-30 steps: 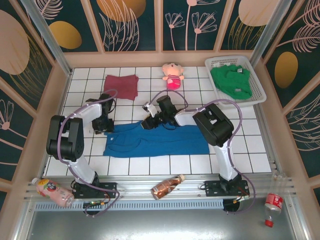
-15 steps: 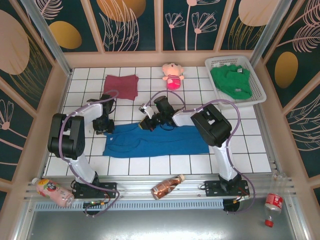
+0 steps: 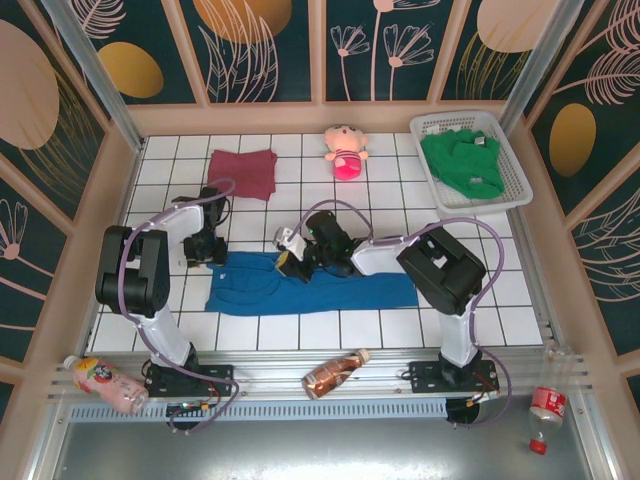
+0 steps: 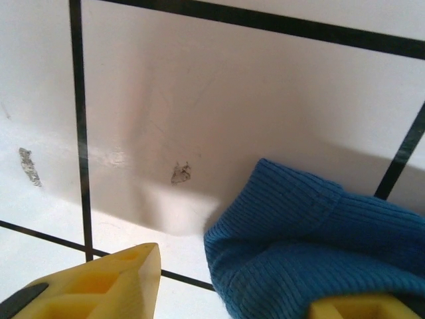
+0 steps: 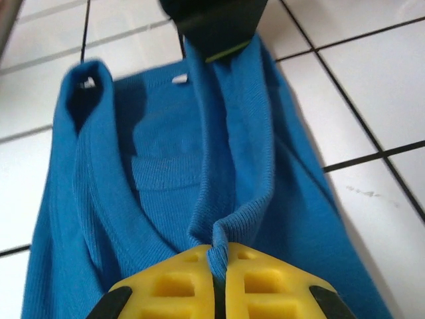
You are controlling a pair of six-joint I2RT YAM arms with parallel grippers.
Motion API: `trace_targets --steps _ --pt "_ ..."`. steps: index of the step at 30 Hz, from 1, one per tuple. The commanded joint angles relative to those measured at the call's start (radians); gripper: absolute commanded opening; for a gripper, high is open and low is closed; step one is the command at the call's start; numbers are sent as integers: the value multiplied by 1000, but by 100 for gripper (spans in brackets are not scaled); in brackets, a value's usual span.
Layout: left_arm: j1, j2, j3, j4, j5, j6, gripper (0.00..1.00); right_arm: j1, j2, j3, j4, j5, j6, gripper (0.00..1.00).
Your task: Fold and stack the tank tops
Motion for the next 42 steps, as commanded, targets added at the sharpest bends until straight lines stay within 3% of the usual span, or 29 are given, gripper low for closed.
trace_targets --steps 1,8,14,17,22,26,30,34,38,42 --pt "6 -50 0 -30 67 -5 52 32 3 -35 5 120 -124 8" --pt "6 -126 0 -123 73 -48 58 33 2 -53 1 159 -149 20" --pt "7 -164 125 -153 166 -109 58 32 -5 -56 -2 135 -145 34" --pt "6 -160 158 -119 235 -133 54 24 -27 -65 12 110 -109 37" --pt "6 -123 18 -15 351 -156 41 -11 -114 -108 55 43 -15 43" --pt "6 -115 -31 -57 191 -133 43 -32 -182 -150 37 33 1 43" --pt "6 -131 -52 -41 115 -134 46 -65 -235 -197 34 36 29 43" --pt "6 -100 -89 -7 124 -124 45 -98 -277 -243 5 67 41 43" --pt "9 -95 -86 -5 51 -117 44 -135 -326 -295 -17 92 54 43" --pt "10 -81 -88 60 157 -123 36 -160 -362 -331 -34 97 68 43"
